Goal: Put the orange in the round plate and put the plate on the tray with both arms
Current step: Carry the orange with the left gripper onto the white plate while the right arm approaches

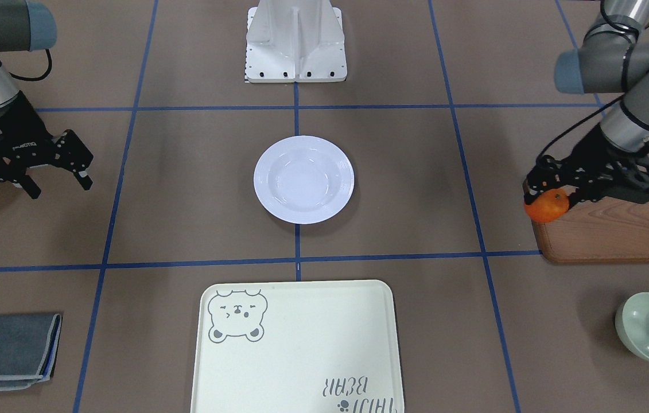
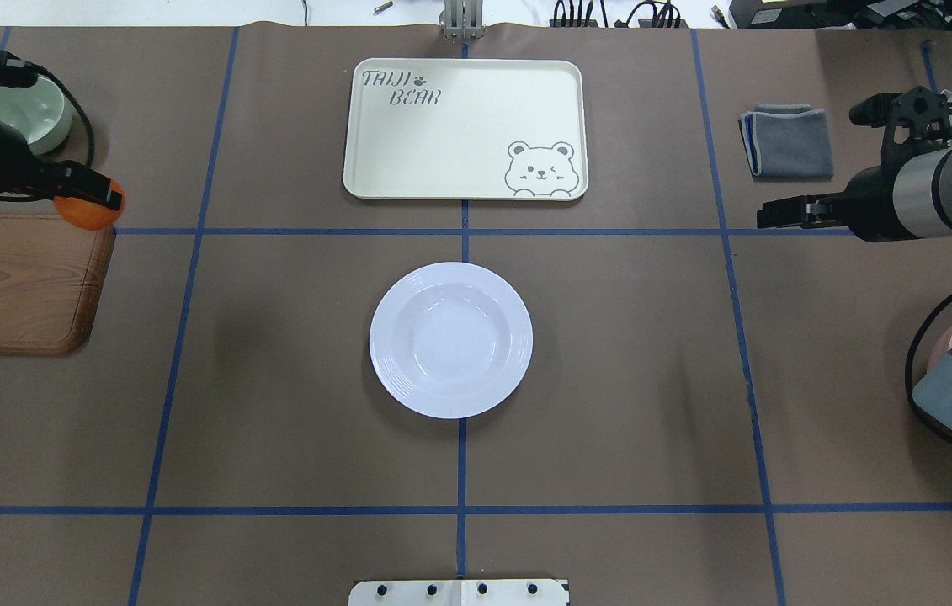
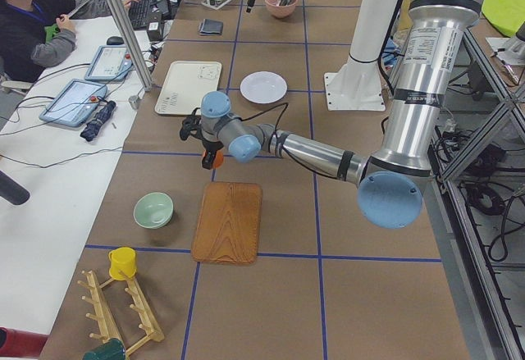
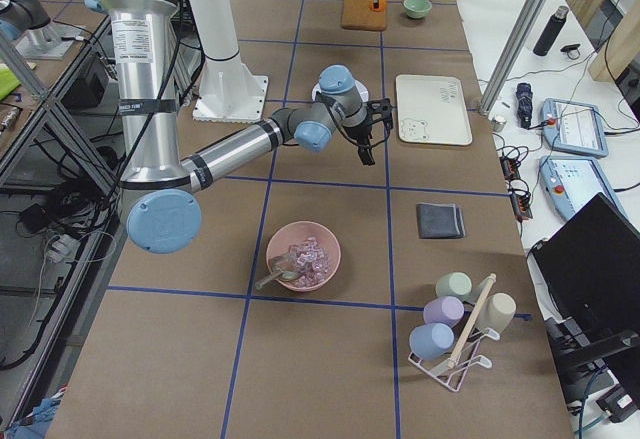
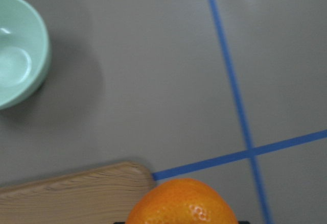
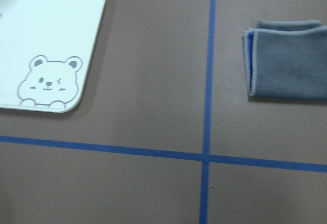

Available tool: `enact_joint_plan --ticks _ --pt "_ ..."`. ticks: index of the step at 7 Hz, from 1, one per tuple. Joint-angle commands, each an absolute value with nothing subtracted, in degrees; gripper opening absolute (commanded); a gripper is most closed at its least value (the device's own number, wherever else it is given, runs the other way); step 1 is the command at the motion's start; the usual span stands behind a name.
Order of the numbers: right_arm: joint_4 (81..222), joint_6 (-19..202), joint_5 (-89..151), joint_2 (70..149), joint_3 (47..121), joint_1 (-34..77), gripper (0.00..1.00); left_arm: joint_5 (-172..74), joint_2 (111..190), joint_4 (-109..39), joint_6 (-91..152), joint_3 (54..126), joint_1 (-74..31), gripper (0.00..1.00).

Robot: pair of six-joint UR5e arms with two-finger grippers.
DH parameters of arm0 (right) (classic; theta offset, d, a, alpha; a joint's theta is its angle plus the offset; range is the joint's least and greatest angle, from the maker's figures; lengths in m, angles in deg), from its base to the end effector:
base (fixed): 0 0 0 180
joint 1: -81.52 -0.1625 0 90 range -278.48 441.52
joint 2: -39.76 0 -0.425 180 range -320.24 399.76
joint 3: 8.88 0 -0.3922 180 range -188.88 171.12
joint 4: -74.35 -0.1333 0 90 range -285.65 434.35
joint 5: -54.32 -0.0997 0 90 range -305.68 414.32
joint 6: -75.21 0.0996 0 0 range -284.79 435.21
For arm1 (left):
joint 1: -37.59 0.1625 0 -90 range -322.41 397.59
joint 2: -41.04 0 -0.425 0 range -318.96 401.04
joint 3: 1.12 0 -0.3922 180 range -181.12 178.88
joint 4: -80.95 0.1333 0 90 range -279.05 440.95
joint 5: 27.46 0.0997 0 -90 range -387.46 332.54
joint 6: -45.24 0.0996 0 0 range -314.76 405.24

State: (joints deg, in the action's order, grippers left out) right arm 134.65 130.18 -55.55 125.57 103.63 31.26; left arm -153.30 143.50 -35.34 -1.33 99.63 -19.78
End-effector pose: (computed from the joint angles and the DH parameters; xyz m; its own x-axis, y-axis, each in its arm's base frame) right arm -0.2525 -0.4593 0.3789 0.6009 -0.1216 0.7900 -0.2409 0.9148 0.3241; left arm 0.2487 -0.5275 0.3995 0.5586 0.1611 -0.8136 0.0807 0.9658 0.2466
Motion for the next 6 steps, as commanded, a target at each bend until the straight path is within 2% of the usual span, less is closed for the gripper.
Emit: enact_joint_plan --ticks 1,3,6 --pt "132.71 130.76 -52.67 122.56 103.45 36.23 1.0 -143.35 153.74 -28.36 -16.75 102.06 -7.29 0.0" --pt "136.47 134.68 -47.99 120.98 103.27 41.51 1.0 -131.93 168.85 -13.76 -28.44 100.32 5.7 0.01" --pt "149.65 141.98 -41.78 114.47 103.88 48.62 1.0 -122.76 176.54 -13.79 -34.73 89.79 12.87 0.06"
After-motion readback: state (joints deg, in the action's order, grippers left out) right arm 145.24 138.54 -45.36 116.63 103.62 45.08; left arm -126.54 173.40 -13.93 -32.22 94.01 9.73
